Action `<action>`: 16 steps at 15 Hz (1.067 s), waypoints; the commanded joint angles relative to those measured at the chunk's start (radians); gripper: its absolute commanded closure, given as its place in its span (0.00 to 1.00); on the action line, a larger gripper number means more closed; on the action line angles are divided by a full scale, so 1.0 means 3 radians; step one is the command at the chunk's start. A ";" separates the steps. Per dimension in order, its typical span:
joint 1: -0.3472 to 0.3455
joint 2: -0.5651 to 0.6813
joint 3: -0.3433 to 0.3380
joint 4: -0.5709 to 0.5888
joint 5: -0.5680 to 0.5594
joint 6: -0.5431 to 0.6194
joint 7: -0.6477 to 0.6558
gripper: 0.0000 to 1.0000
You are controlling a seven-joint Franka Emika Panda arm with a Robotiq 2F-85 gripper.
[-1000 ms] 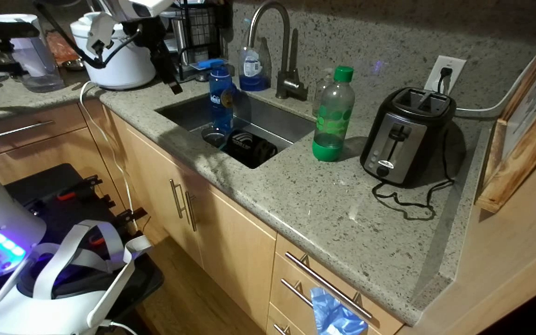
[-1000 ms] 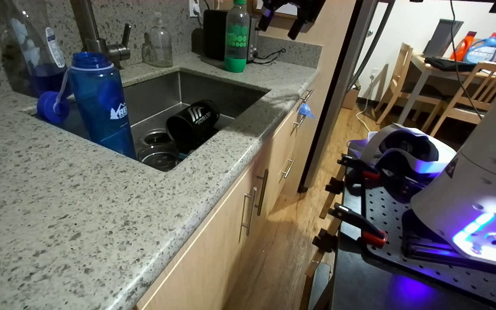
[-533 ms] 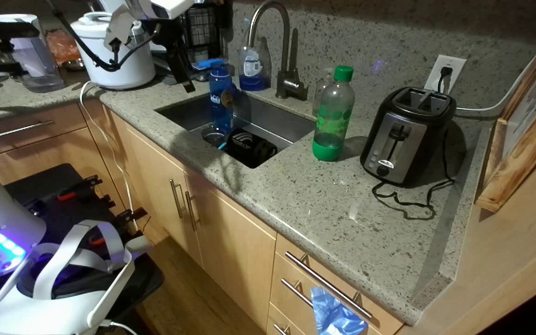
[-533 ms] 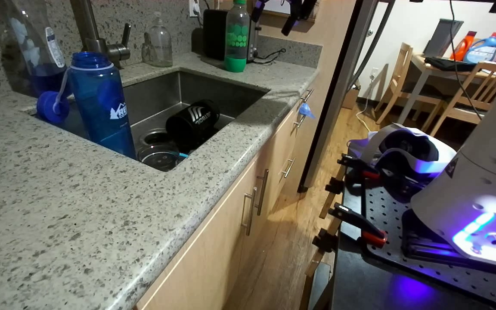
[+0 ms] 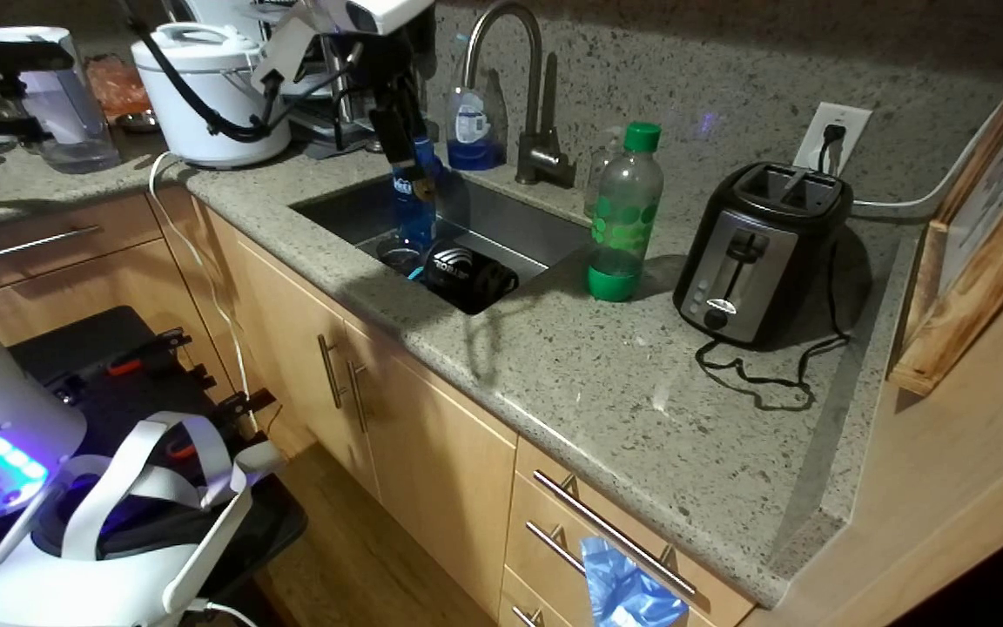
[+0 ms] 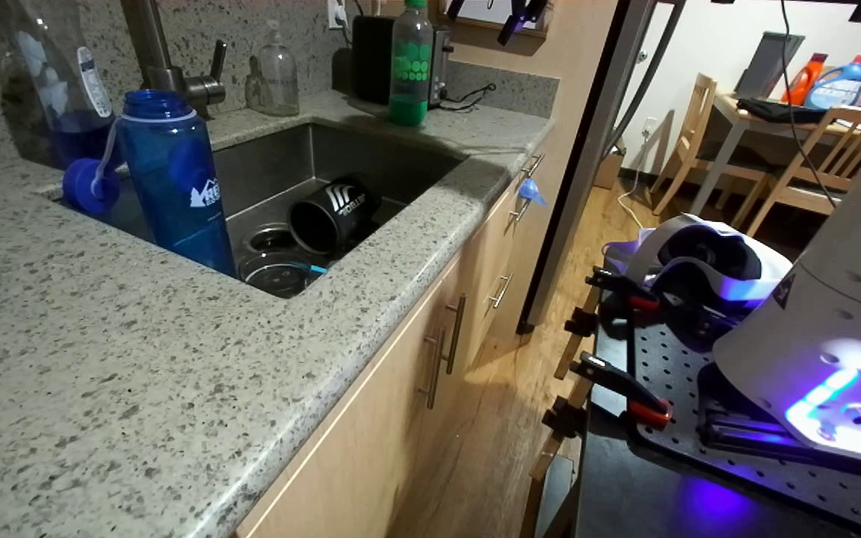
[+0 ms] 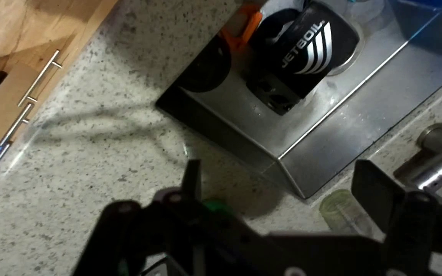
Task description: Place the green bottle in the sink
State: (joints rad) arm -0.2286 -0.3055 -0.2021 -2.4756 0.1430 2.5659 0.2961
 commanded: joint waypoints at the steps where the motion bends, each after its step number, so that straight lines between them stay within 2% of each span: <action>1: -0.0065 0.0187 -0.0140 0.0308 0.0135 -0.0085 -0.0095 0.00; 7: -0.0001 0.0301 -0.0302 0.0633 0.0516 -0.0058 -0.0247 0.00; 8: -0.0078 0.0276 -0.0251 0.0533 0.0367 -0.0011 -0.0146 0.00; 13: -0.0051 0.0287 -0.0252 0.0588 0.0445 -0.0012 -0.0188 0.00; 16: -0.0058 0.0290 -0.0215 0.0535 0.0367 -0.0002 -0.0162 0.00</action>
State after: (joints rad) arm -0.2338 -0.2201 -0.2851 -2.3066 0.2700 2.5661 0.2417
